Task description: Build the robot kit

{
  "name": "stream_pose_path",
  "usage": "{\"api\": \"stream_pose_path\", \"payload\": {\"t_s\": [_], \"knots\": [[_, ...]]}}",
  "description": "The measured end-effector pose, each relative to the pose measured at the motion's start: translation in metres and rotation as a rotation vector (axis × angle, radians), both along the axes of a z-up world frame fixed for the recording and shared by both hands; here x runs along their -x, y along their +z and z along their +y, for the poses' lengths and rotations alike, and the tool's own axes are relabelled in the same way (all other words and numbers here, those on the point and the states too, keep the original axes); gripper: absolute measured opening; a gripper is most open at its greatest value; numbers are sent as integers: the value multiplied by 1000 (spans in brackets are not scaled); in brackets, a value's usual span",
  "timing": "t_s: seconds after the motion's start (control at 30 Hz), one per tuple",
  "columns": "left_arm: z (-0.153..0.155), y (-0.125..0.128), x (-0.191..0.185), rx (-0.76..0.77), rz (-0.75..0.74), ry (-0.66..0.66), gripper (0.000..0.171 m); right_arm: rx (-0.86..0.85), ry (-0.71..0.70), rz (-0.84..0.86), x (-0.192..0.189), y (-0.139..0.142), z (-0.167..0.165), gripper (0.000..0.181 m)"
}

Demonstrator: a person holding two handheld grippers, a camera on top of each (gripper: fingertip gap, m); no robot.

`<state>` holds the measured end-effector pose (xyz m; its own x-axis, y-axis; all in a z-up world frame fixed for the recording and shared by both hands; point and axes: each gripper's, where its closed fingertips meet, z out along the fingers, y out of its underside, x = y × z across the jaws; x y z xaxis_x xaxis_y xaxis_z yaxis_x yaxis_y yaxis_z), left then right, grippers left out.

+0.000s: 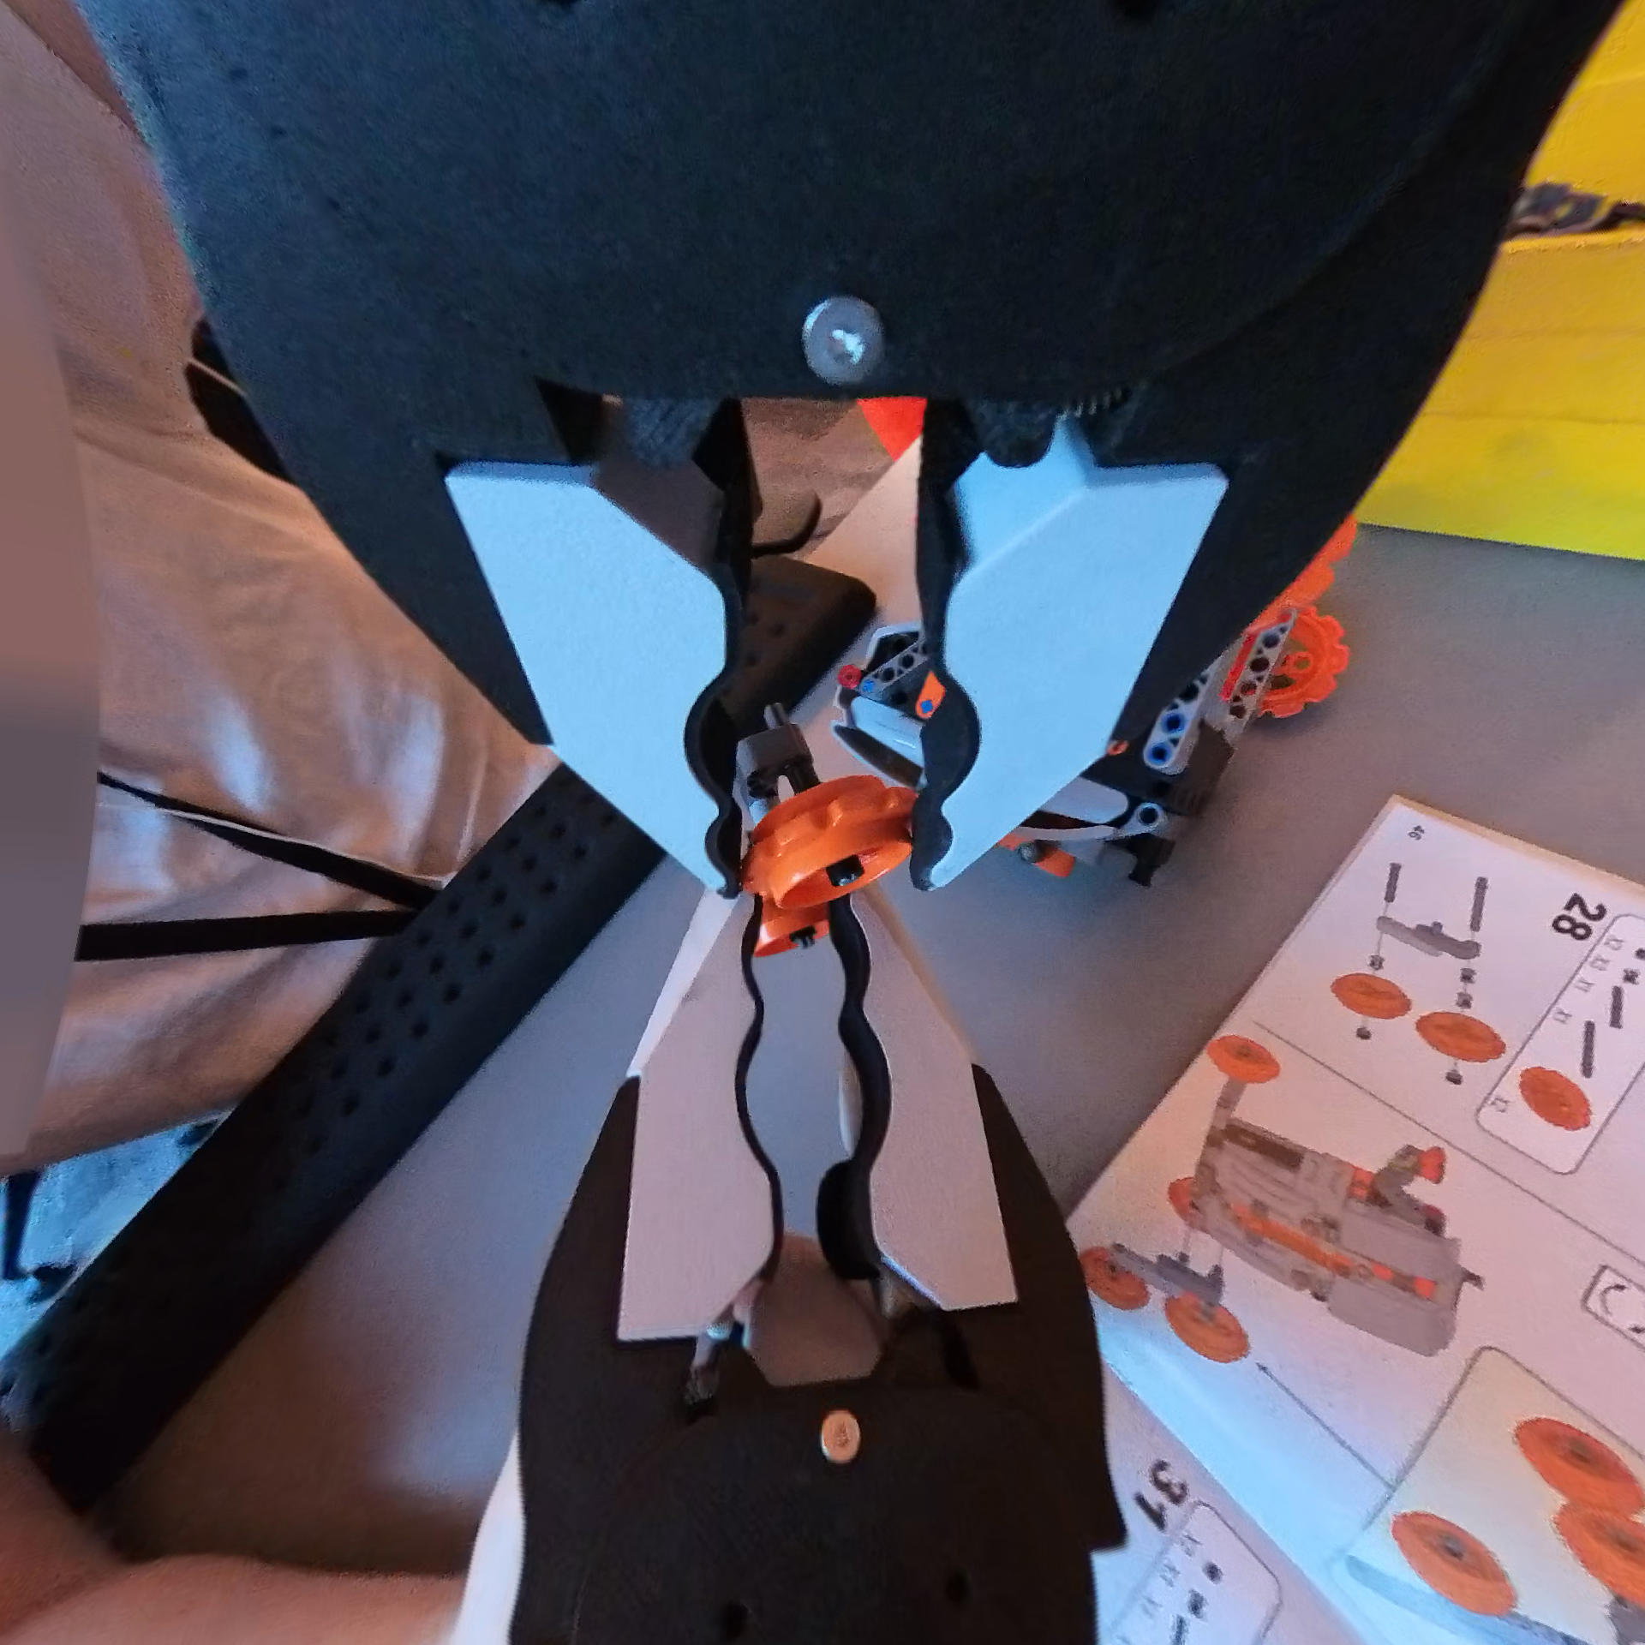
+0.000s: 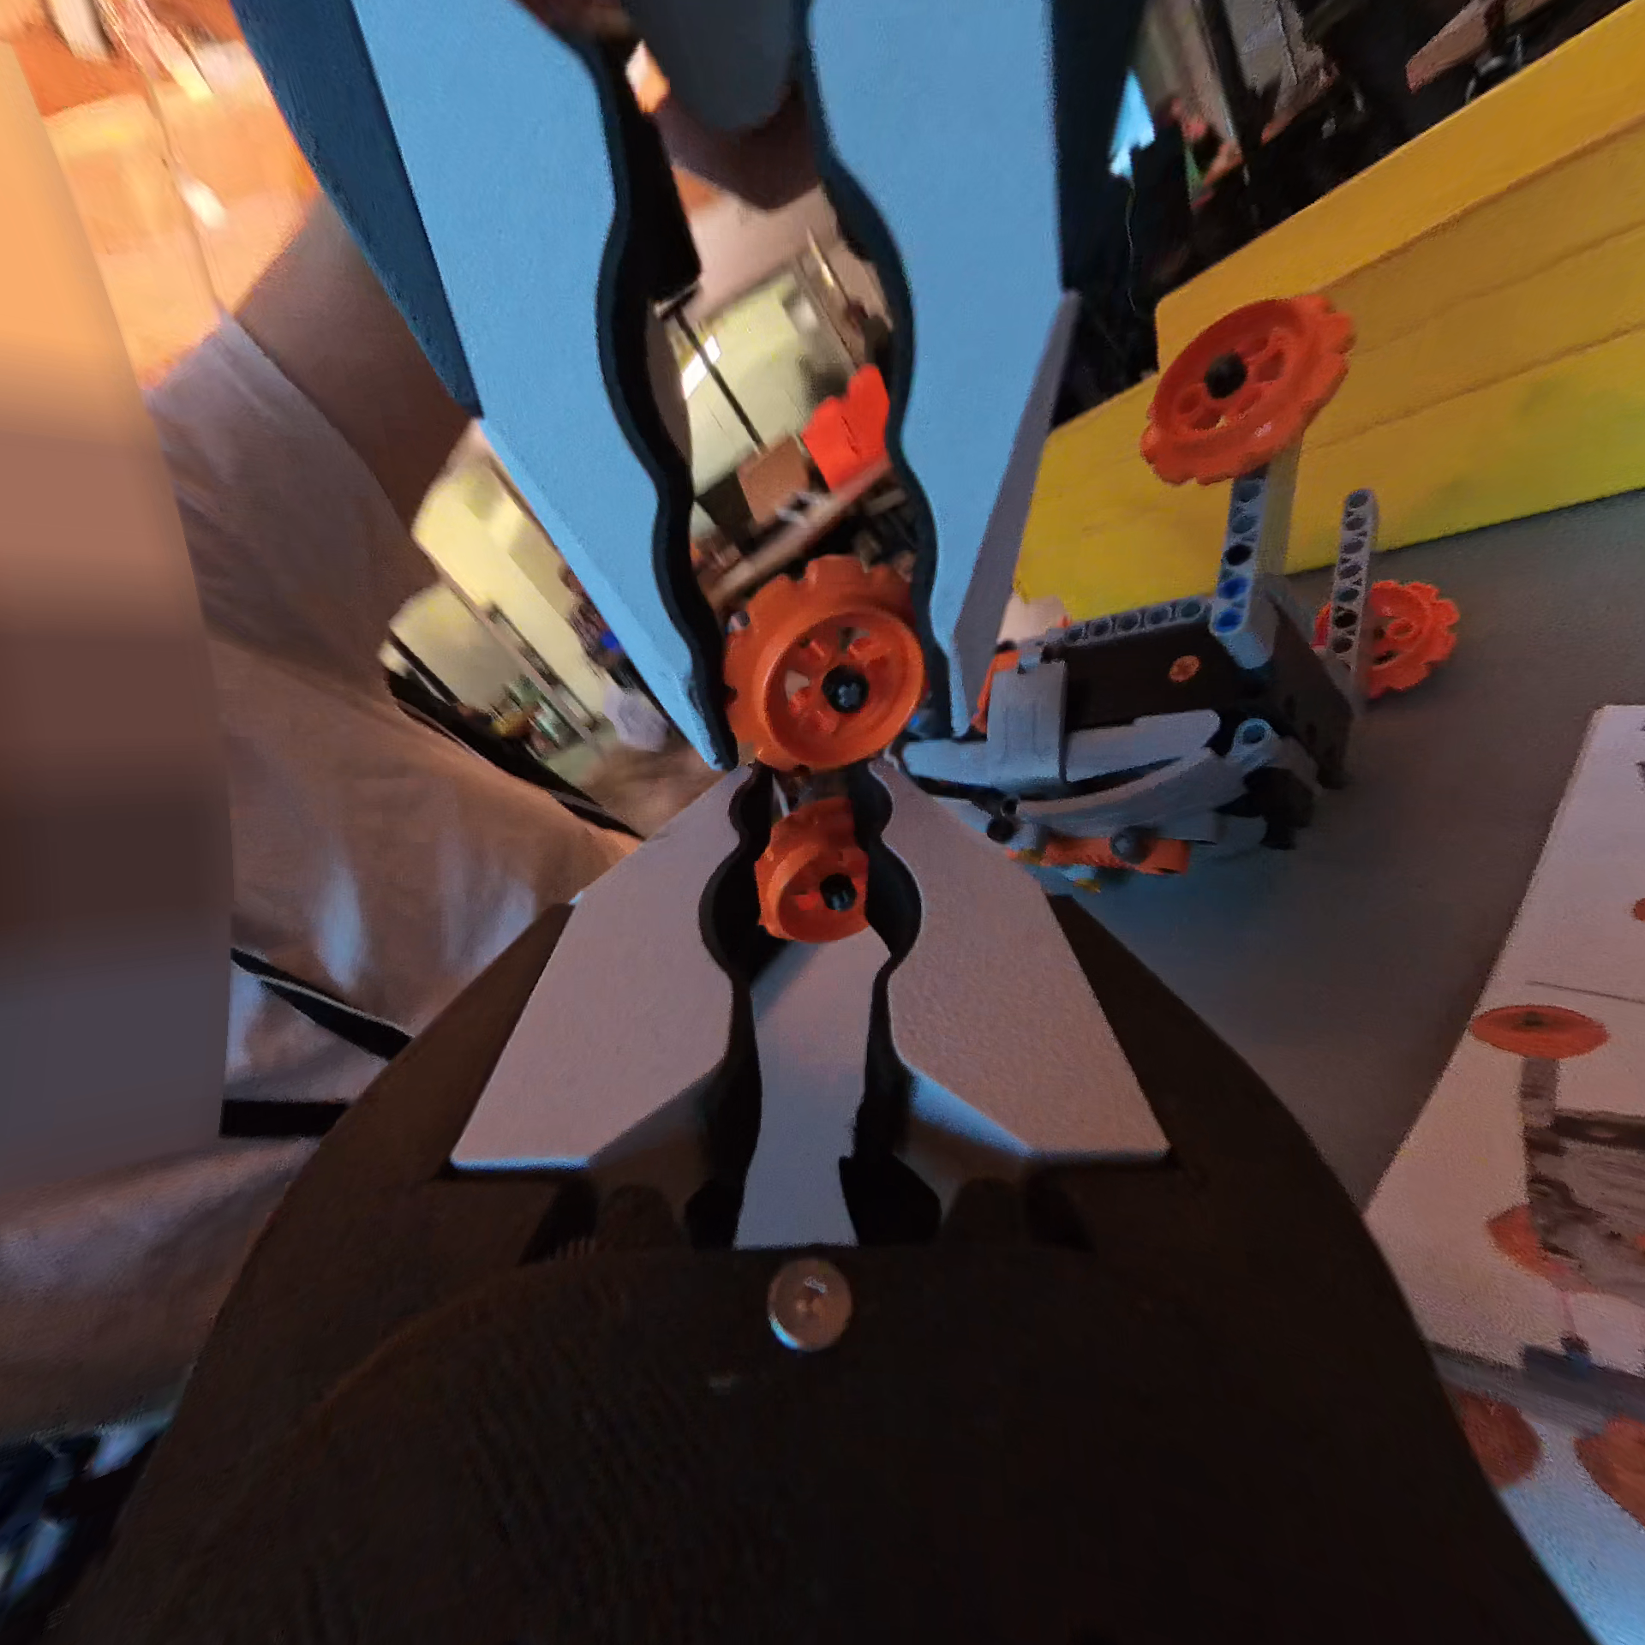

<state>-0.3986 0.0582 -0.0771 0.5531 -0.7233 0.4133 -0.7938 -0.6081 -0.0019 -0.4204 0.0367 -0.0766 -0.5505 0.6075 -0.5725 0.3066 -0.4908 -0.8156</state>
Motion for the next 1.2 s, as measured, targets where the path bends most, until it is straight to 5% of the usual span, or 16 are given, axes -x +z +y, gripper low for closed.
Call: {"api": "stream_pose_path", "payload": {"t_s": [0.43, 0.8, 0.93, 1.2], "knots": [[24, 33, -7, -64, -192, 152, 35, 618, 10, 262, -2, 51, 15, 14], [55, 56, 5, -163, -481, 352, 55, 414, -190, 238, -3, 38, 44, 8], [49, 76, 26, -273, -665, 417, 40, 333, -280, 251, -6, 38, 58, 7], [26, 48, 18, -534, -757, 486, 26, 294, -345, 331, -11, 53, 57, 7]]}}
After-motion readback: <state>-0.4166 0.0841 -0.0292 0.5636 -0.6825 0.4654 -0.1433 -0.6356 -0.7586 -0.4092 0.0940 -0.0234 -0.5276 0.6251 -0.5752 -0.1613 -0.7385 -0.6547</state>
